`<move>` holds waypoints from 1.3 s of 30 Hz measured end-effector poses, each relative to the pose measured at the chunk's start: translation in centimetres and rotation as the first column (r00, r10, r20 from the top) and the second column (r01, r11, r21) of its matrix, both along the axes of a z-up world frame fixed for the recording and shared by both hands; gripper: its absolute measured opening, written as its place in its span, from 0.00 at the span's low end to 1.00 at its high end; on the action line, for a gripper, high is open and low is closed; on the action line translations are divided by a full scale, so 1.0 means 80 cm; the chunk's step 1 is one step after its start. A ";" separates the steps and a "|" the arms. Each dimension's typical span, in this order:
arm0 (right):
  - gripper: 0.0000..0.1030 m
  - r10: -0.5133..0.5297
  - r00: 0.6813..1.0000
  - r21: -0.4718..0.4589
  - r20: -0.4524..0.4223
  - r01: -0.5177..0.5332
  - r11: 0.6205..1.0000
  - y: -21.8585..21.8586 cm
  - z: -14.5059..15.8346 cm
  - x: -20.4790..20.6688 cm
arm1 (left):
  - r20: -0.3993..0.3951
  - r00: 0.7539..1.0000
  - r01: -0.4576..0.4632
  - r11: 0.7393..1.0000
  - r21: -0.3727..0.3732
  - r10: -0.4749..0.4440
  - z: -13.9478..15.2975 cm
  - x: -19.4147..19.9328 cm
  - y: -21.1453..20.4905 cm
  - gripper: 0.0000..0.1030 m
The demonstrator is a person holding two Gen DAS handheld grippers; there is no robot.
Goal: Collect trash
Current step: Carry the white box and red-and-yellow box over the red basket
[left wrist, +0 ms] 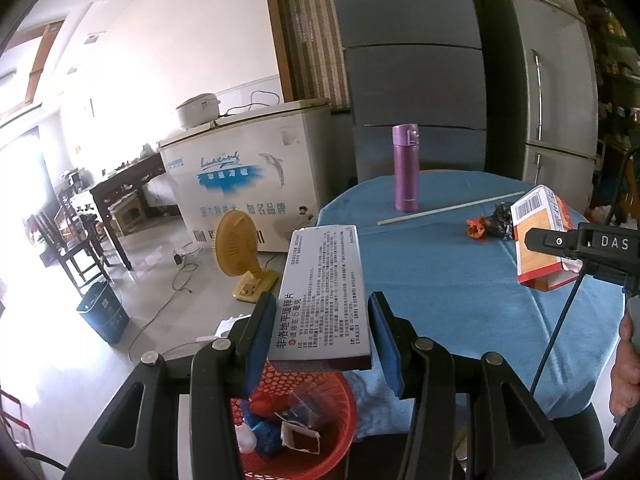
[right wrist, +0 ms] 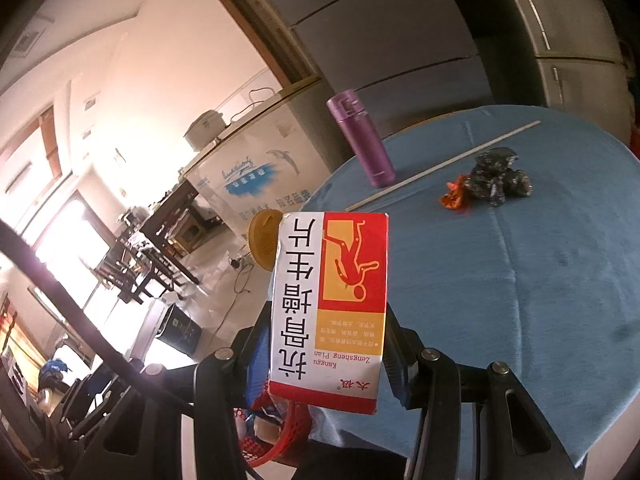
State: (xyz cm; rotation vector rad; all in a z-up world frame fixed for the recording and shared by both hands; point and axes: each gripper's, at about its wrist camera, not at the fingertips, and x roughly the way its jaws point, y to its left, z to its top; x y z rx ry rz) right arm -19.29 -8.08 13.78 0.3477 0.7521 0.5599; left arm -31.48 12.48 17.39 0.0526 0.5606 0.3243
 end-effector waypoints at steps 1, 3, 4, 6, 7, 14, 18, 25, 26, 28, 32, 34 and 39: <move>0.50 0.010 1.000 -0.002 0.000 -0.010 1.000 0.006 -0.001 -0.001 | -0.001 1.000 -0.004 1.000 -0.001 0.004 -0.001 -0.001 0.002 0.48; 0.50 0.025 1.000 -0.009 0.000 -0.025 1.000 0.015 -0.001 -0.003 | -0.006 1.000 -0.015 1.000 -0.007 0.015 -0.004 -0.003 0.010 0.48; 0.50 0.034 0.999 -0.014 0.000 -0.034 0.999 0.021 -0.001 -0.004 | -0.008 1.000 -0.018 1.000 -0.008 0.018 -0.005 -0.004 0.013 0.48; 0.50 0.053 0.999 -0.019 -0.003 -0.053 0.998 0.033 -0.003 -0.006 | -0.015 0.999 -0.029 0.999 -0.013 0.029 -0.010 -0.005 0.021 0.48; 0.50 0.062 0.998 -0.023 -0.003 -0.062 0.998 0.037 -0.005 -0.007 | -0.021 0.999 -0.034 0.999 -0.018 0.034 -0.013 -0.005 0.026 0.48; 0.50 0.134 0.991 -0.059 -0.027 -0.135 0.989 0.077 -0.019 -0.015 | -0.043 0.997 -0.069 0.997 -0.046 0.067 -0.027 -0.013 0.054 0.48; 0.50 0.164 0.986 -0.082 -0.034 -0.167 0.983 0.098 -0.023 -0.022 | -0.044 0.996 -0.085 0.994 -0.063 0.082 -0.031 -0.020 0.069 0.48; 0.50 0.217 0.975 -0.121 -0.044 -0.221 0.968 0.135 -0.029 -0.034 | -0.048 0.993 -0.107 0.990 -0.088 0.104 -0.037 -0.028 0.089 0.48; 0.50 0.225 0.973 -0.125 -0.047 -0.229 0.965 0.140 -0.031 -0.035 | -0.048 0.993 -0.111 0.990 -0.089 0.107 -0.038 -0.029 0.092 0.48; 0.50 0.240 0.969 -0.130 -0.055 -0.245 0.961 0.149 -0.033 -0.036 | -0.050 0.992 -0.116 0.988 -0.098 0.112 -0.039 -0.031 0.098 0.48; 0.50 0.269 0.961 -0.146 -0.065 -0.276 0.950 0.166 -0.038 -0.042 | -0.053 0.991 -0.131 0.986 -0.106 0.126 -0.043 -0.036 0.109 0.48; 0.50 0.282 0.957 -0.157 -0.070 -0.289 0.944 0.174 -0.041 -0.046 | -0.057 0.990 -0.137 0.984 -0.113 0.131 -0.045 -0.037 0.113 0.48; 0.50 0.308 0.948 -0.177 -0.082 -0.318 0.932 0.191 -0.048 -0.054 | -0.067 0.988 -0.144 0.982 -0.122 0.136 -0.051 -0.038 0.119 0.48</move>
